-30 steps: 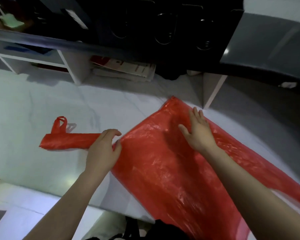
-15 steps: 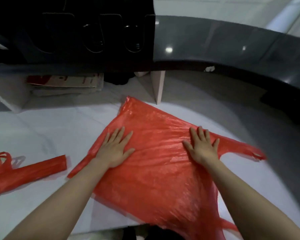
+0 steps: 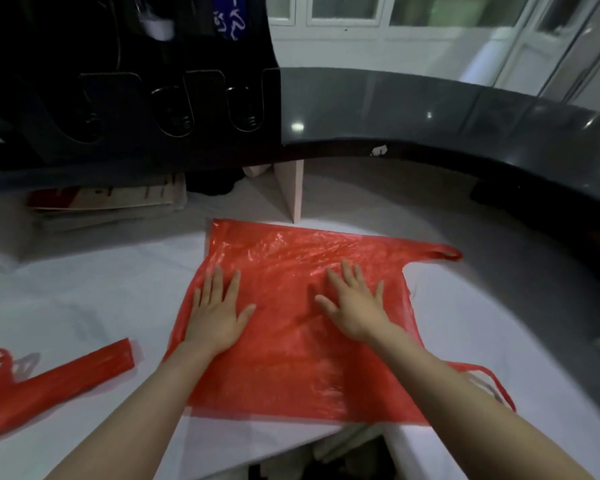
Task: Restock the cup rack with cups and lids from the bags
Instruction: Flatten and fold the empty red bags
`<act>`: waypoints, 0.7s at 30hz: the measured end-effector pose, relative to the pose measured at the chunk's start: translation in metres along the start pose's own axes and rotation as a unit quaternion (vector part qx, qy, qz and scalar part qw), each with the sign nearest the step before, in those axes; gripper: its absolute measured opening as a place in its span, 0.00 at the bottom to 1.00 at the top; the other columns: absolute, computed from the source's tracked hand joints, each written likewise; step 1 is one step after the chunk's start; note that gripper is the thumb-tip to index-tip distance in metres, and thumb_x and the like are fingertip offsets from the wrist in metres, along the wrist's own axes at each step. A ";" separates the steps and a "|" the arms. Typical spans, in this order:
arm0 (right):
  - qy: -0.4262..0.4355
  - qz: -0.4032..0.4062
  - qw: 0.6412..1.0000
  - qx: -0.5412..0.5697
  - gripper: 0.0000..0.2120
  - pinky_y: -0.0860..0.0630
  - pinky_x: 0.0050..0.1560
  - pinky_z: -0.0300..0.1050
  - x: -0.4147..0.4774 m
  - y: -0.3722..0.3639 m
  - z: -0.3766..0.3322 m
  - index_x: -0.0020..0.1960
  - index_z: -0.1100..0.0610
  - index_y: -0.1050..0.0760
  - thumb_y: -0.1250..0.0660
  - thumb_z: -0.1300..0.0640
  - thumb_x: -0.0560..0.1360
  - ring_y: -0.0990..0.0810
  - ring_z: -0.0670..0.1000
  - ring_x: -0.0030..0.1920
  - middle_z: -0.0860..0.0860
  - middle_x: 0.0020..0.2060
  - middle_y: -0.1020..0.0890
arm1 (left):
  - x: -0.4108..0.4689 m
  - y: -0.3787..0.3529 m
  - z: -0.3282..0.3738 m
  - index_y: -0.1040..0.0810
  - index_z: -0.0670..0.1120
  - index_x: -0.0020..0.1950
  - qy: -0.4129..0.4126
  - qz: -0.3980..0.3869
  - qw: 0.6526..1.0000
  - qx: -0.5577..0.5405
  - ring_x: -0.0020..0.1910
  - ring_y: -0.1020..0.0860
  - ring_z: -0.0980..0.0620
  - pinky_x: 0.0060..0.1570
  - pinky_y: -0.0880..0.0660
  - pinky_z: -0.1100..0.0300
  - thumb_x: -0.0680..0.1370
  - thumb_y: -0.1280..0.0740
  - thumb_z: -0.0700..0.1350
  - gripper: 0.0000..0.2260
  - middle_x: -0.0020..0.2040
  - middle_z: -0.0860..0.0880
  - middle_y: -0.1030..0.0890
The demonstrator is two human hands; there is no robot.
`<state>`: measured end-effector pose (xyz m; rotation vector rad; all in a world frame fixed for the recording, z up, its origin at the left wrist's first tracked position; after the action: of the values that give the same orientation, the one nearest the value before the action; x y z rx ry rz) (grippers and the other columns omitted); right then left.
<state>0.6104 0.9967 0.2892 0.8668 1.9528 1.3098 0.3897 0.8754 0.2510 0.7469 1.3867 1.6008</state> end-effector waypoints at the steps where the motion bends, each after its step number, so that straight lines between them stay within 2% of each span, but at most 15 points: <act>1: 0.008 -0.008 1.000 0.019 0.32 0.60 0.71 0.67 -0.006 -0.007 -0.006 0.77 0.45 0.51 0.47 0.36 0.77 0.60 0.51 0.77 0.48 0.78 0.56 | -0.005 0.007 -0.001 0.65 0.56 0.76 -0.020 0.025 0.999 0.004 0.76 0.63 0.48 0.73 0.63 0.50 0.78 0.52 0.65 0.33 0.77 0.45 0.64; 3: -0.008 -0.040 0.998 0.039 0.32 0.57 0.72 0.66 -0.021 -0.023 -0.004 0.77 0.44 0.50 0.47 0.35 0.77 0.56 0.50 0.77 0.49 0.78 0.53 | -0.018 0.012 -0.008 0.67 0.57 0.75 -0.052 0.036 0.998 0.005 0.76 0.61 0.49 0.73 0.60 0.51 0.77 0.53 0.65 0.32 0.78 0.47 0.63; 5: -0.050 -0.064 0.997 0.019 0.32 0.56 0.73 0.64 -0.036 -0.033 0.011 0.78 0.46 0.50 0.48 0.36 0.78 0.54 0.51 0.77 0.50 0.78 0.52 | -0.030 0.006 -0.017 0.63 0.57 0.76 -0.069 0.001 0.998 0.008 0.77 0.59 0.50 0.73 0.58 0.52 0.78 0.53 0.65 0.32 0.78 0.47 0.60; 7: -0.075 -0.049 0.996 0.017 0.31 0.55 0.73 0.63 -0.049 -0.027 0.022 0.78 0.47 0.49 0.47 0.38 0.79 0.55 0.51 0.77 0.50 0.78 0.52 | -0.045 -0.002 -0.025 0.59 0.55 0.77 -0.077 -0.034 0.996 0.019 0.77 0.59 0.50 0.73 0.59 0.54 0.79 0.52 0.64 0.31 0.78 0.46 0.59; 11: -0.053 0.078 0.991 0.100 0.25 0.51 0.74 0.59 -0.077 0.013 0.005 0.75 0.49 0.40 0.43 0.44 0.80 0.51 0.51 0.77 0.50 0.77 0.43 | -0.072 0.006 -0.027 0.59 0.54 0.78 -0.102 -0.024 0.994 -0.005 0.76 0.60 0.53 0.74 0.60 0.56 0.80 0.53 0.62 0.30 0.78 0.49 0.60; 15: -0.047 0.217 0.962 0.159 0.16 0.37 0.70 0.52 -0.143 0.045 0.006 0.65 0.53 0.25 0.35 0.56 0.78 0.34 0.52 0.71 0.51 0.67 0.26 | -0.113 0.021 -0.022 0.55 0.57 0.77 -0.137 0.012 0.984 -0.117 0.73 0.60 0.62 0.72 0.58 0.61 0.79 0.49 0.63 0.30 0.77 0.56 0.59; 17: -0.084 0.261 0.950 0.152 0.13 0.31 0.64 0.50 -0.183 0.045 0.025 0.59 0.56 0.22 0.33 0.63 0.75 0.25 0.55 0.63 0.53 0.60 0.21 | -0.133 0.025 -0.031 0.54 0.62 0.76 -0.146 0.027 0.975 -0.163 0.74 0.59 0.63 0.72 0.55 0.60 0.76 0.46 0.66 0.32 0.76 0.60 0.58; 19: -0.141 0.276 0.939 0.146 0.13 0.29 0.60 0.50 -0.220 0.039 0.050 0.56 0.58 0.21 0.33 0.67 0.73 0.23 0.56 0.58 0.54 0.56 0.19 | -0.148 0.019 -0.042 0.56 0.65 0.74 -0.153 0.015 0.973 -0.171 0.75 0.57 0.60 0.72 0.50 0.57 0.74 0.40 0.66 0.35 0.76 0.61 0.58; 21: -0.203 0.273 0.931 0.134 0.16 0.27 0.58 0.52 -0.248 0.030 0.075 0.57 0.59 0.21 0.33 0.68 0.71 0.23 0.57 0.57 0.56 0.55 0.19 | -0.155 0.008 -0.048 0.54 0.66 0.74 -0.152 -0.009 0.974 -0.166 0.76 0.54 0.57 0.73 0.46 0.54 0.73 0.34 0.63 0.37 0.77 0.59 0.57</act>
<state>0.8209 0.8472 0.3281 1.7621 1.6309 1.0324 0.4155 0.7153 0.2648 0.7360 0.8788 1.5749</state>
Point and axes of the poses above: each hand's wrist, its own x-axis towards the middle knuckle, its own y-axis out of the back of the hand, z = x × y, the point moved 9 cm from there along x, towards the middle knuckle
